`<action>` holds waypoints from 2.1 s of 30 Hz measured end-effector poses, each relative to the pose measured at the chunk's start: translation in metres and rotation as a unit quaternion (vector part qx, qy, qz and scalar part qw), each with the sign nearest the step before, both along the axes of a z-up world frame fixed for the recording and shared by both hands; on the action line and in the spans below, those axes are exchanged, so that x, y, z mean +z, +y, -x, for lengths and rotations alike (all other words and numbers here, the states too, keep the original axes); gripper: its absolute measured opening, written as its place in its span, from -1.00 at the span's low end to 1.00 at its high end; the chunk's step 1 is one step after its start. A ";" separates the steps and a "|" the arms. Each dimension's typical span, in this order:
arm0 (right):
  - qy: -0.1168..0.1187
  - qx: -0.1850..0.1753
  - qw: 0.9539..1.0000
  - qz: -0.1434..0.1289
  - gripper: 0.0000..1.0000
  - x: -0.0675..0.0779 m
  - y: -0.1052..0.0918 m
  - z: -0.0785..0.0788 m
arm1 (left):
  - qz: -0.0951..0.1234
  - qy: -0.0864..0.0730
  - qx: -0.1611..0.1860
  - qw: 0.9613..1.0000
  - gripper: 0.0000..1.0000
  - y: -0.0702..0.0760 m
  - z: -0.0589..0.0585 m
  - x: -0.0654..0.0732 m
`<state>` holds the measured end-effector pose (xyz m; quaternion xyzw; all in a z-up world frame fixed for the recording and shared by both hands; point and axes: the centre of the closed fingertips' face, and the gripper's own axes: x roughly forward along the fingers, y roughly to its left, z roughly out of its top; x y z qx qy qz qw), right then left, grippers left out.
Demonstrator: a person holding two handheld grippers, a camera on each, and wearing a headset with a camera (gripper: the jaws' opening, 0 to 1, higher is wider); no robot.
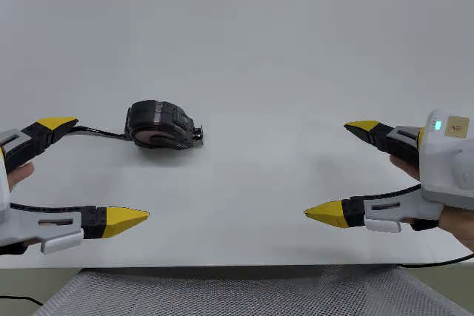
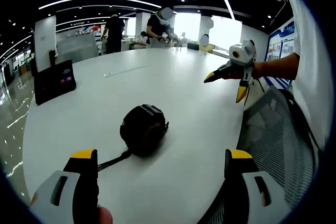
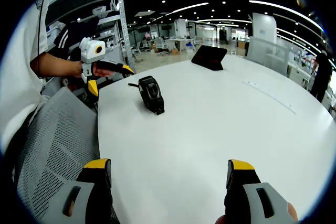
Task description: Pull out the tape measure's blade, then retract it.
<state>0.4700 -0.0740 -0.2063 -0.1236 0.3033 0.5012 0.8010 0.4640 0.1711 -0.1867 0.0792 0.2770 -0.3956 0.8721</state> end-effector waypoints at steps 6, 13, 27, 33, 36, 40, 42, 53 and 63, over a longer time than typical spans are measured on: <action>-0.007 -0.001 1.000 -0.002 0.85 0.002 0.001 -0.001 | -0.001 0.002 -0.001 1.000 0.98 0.001 0.001 -0.001; -0.010 -0.003 1.000 -0.001 0.83 0.003 0.000 -0.003 | -0.004 -0.003 -0.004 1.000 0.96 0.001 0.000 0.000; -0.011 0.004 1.000 0.003 0.79 0.005 0.002 -0.002 | -0.004 0.000 -0.002 1.000 0.87 0.004 0.001 -0.001; -0.013 0.004 1.000 0.002 0.78 0.006 0.002 -0.002 | -0.012 0.001 -0.003 1.000 0.79 0.006 0.000 -0.002; -0.013 0.004 1.000 0.003 0.78 0.006 0.002 -0.002 | -0.011 0.002 -0.002 1.000 0.70 0.007 -0.002 -0.003; -0.013 0.005 1.000 0.004 0.78 0.005 0.003 -0.004 | -0.011 0.007 -0.003 1.000 0.68 0.008 -0.003 -0.003; -0.014 0.006 1.000 0.004 0.79 0.005 0.003 -0.005 | -0.011 0.009 -0.003 1.000 0.65 0.009 -0.004 -0.003; -0.021 0.014 1.000 0.007 0.73 0.007 0.006 -0.015 | -0.014 0.008 -0.009 1.000 0.62 0.011 -0.014 0.000; -0.023 0.033 0.999 0.008 0.72 0.006 0.019 -0.024 | -0.020 0.003 -0.025 0.999 0.41 0.011 -0.025 0.005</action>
